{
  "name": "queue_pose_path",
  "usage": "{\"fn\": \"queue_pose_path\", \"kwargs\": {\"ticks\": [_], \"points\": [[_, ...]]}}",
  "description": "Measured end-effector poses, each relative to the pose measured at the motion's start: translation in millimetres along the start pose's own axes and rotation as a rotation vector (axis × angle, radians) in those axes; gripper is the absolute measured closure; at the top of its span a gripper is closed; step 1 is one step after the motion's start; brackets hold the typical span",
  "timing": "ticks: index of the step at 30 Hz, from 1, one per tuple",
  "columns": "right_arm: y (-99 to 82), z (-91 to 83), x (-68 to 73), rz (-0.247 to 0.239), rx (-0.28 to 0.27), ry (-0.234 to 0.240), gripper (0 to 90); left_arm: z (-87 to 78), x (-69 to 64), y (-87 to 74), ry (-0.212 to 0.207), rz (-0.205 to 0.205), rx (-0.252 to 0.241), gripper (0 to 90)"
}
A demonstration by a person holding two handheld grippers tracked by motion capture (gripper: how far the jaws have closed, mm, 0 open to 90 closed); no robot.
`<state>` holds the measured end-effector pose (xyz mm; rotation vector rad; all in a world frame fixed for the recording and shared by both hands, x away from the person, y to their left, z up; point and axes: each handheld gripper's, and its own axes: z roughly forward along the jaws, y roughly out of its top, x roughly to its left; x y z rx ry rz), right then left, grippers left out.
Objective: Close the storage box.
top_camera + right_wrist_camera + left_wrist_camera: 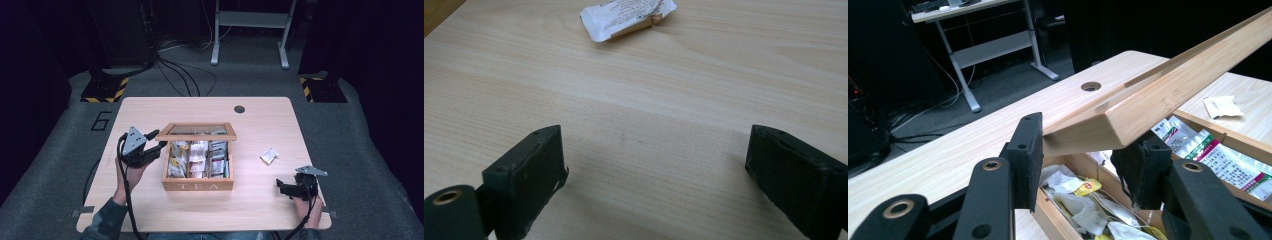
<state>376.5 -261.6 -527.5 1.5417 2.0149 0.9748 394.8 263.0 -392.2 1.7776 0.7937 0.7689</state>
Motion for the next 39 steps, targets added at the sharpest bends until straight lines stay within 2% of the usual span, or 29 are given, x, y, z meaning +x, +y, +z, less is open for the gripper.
{"fn": "queue_pose_path", "kwargs": {"ticks": [11,18,23,36,39], "points": [[-0.1,-0.1,-1.3,0.0,-0.006,0.009,8.3,-2.6,-2.3,-18.9,-0.034,-0.056,0.02,45.0],[-0.2,-0.1,-2.1,0.0,-0.009,0.01,8.3,-3.5,-4.2,-31.6,-0.062,-0.098,0.049,33.5],[-0.5,-0.5,-1.5,0.005,-0.006,0.007,8.3,-2.8,-7.9,-43.9,-0.078,-0.113,0.06,26.5],[-0.8,-0.7,-1.8,0.0,-0.012,0.012,8.3,-2.4,-16.4,-69.5,-0.108,-0.167,0.092,17.9],[-0.7,-0.8,-1.8,0.0,-0.011,0.013,8.3,-1.6,-19.2,-77.2,-0.117,-0.16,0.117,17.5]]}}
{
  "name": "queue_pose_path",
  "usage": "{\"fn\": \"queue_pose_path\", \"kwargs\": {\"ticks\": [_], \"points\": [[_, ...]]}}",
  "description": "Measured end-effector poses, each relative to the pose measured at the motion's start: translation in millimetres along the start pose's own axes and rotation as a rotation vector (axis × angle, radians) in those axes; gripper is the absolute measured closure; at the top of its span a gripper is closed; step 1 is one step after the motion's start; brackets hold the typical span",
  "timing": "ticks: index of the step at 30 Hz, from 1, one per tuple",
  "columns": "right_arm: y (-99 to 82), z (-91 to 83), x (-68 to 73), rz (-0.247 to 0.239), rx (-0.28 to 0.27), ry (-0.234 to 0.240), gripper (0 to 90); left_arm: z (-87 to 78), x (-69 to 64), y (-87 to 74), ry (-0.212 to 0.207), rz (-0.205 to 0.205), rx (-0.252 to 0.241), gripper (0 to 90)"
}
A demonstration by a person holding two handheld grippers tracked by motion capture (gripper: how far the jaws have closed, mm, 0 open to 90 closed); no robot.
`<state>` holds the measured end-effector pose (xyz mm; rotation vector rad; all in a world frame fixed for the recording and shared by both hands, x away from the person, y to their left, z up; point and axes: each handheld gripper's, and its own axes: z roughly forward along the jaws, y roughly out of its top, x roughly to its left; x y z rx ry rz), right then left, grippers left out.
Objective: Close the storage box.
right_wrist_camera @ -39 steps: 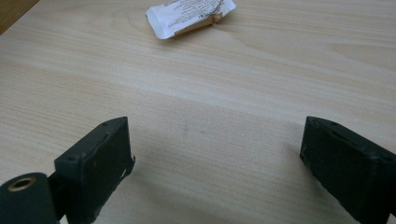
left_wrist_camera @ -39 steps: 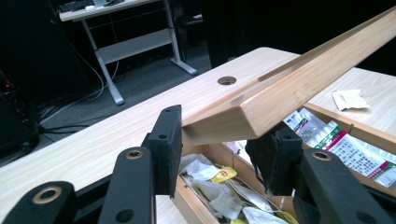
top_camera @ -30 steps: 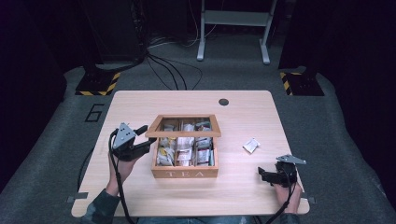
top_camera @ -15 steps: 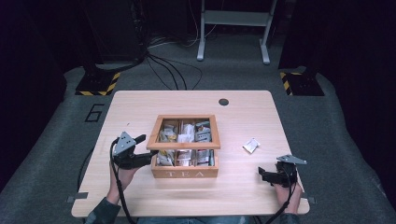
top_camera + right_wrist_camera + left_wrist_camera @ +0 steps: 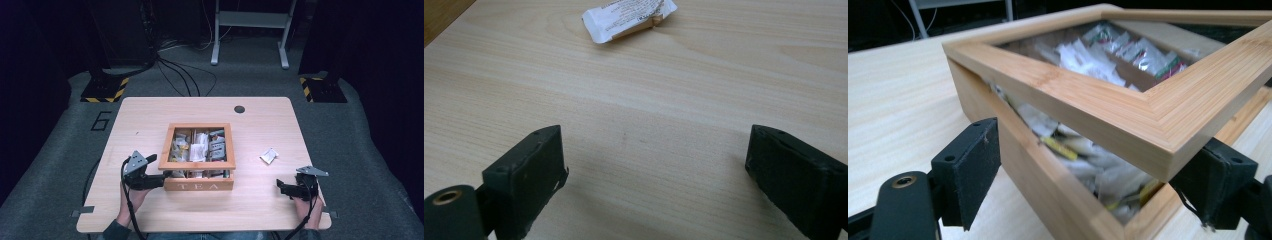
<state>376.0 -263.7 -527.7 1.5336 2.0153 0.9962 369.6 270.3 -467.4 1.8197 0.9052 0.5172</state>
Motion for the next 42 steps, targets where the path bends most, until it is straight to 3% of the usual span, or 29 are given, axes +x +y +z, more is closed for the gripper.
{"fn": "queue_pose_path", "kwargs": {"ticks": [9,14,17,20,27,39,42], "points": [[-0.3,-0.2,0.0,0.009,-0.004,0.003,8.3,6.0,0.5,-16.3,-0.021,-0.011,0.044,16.8],[-0.1,0.1,0.1,-0.002,-0.002,0.001,8.3,4.1,2.2,-18.7,-0.072,-0.031,0.06,14.5],[-0.2,0.1,0.2,-0.002,-0.002,0.0,8.4,2.0,0.7,-21.1,-0.076,-0.012,0.084,11.8],[-0.2,0.2,0.7,0.0,0.0,-0.002,8.4,-1.0,1.7,-26.3,-0.085,-0.038,0.088,7.9],[-0.2,0.3,2.2,-0.003,0.004,-0.009,8.6,-13.3,7.5,-34.9,-0.058,-0.058,0.12,2.4],[0.0,2.2,5.6,-0.03,0.014,-0.033,8.8,-39.6,35.8,-60.4,0.073,-0.118,0.173,0.0],[0.2,2.6,5.8,-0.044,0.019,-0.038,8.7,-44.2,43.7,-67.3,0.102,-0.125,0.206,0.0]]}}
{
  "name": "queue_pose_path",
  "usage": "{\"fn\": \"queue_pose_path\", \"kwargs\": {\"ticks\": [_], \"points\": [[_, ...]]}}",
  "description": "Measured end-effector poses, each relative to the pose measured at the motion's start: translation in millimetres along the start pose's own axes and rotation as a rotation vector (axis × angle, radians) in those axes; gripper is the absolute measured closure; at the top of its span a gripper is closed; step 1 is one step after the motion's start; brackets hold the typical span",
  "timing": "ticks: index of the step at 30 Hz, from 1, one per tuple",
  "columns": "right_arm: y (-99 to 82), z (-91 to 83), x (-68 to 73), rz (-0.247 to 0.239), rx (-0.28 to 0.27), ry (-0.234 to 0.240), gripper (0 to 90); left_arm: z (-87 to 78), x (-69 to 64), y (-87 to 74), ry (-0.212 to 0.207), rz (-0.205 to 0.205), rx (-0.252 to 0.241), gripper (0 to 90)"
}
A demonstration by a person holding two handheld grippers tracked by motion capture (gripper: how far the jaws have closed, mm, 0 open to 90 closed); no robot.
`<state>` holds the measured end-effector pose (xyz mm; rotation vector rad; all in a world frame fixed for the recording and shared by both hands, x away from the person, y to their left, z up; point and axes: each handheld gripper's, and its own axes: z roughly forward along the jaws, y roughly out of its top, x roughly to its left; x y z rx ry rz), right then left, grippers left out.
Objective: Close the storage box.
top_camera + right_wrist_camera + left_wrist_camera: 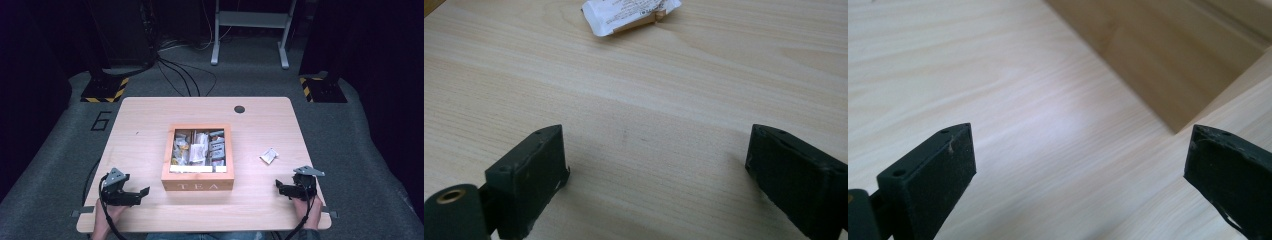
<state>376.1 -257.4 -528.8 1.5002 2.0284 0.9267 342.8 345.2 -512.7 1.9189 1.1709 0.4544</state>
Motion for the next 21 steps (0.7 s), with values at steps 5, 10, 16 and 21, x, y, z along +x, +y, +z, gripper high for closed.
{"fn": "queue_pose_path", "kwargs": {"ticks": [5,10,16,21], "points": [[0.2,0.9,1.2,-0.016,0.003,-0.008,8.5,-2.7,14.4,-11.2,0.058,-0.012,0.054,0.0],[0.5,1.3,1.9,-0.022,0.007,-0.014,8.3,0.4,25.3,-18.0,0.081,-0.027,0.101,0.0],[0.6,1.4,2.1,-0.025,0.009,-0.017,8.3,5.1,24.8,-17.2,0.158,0.003,0.116,0.0],[1.5,2.4,1.8,-0.029,0.012,-0.021,7.5,7.9,26.8,-15.6,0.156,0.011,0.111,0.0]]}}
